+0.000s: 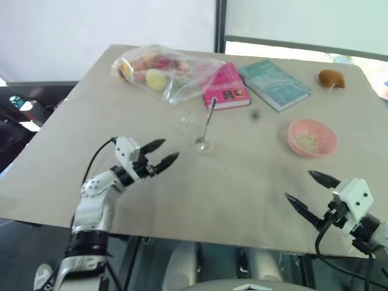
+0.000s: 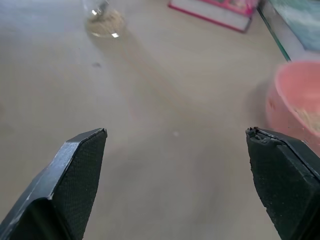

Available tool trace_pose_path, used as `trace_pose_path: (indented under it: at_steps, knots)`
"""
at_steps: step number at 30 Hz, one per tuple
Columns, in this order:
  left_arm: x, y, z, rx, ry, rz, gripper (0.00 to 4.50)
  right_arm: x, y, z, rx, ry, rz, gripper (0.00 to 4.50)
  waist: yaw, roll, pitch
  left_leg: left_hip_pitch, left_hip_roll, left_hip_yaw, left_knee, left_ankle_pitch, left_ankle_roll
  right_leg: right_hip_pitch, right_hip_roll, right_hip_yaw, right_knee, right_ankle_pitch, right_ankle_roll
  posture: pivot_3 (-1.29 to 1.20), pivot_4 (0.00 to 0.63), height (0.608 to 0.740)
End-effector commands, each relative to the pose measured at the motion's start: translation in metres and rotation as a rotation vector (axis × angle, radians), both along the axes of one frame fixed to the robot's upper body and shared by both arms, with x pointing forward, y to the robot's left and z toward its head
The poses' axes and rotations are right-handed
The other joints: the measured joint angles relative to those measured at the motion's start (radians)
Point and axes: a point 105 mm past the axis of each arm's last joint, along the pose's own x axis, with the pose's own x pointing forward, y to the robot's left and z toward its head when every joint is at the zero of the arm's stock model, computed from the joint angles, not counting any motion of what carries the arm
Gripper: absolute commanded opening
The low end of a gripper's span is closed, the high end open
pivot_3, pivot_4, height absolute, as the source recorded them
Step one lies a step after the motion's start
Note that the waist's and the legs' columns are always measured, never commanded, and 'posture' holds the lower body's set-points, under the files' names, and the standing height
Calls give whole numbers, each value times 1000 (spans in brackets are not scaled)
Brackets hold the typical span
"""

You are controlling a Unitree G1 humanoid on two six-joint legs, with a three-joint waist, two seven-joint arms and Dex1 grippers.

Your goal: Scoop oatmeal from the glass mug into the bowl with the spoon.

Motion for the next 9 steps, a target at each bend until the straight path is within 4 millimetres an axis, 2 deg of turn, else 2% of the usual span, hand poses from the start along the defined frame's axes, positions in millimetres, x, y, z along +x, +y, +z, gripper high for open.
trace_pose_path:
  at_steps: [1,9]
  knots:
    - [-24,-16,-1,71,15,-106,3567,1,-24,3,-48,-55,-82,4500,0,2,-1,0,0,0,0,0,0,0,-1,0,0,0,0,0,150,740]
    - [-44,-16,-2,60,29,-82,3567,-13,-61,-6,-92,-18,-159,4500,1,3,-1,0,1,0,-1,0,0,-2,0,0,0,-1,-1,0,150,740]
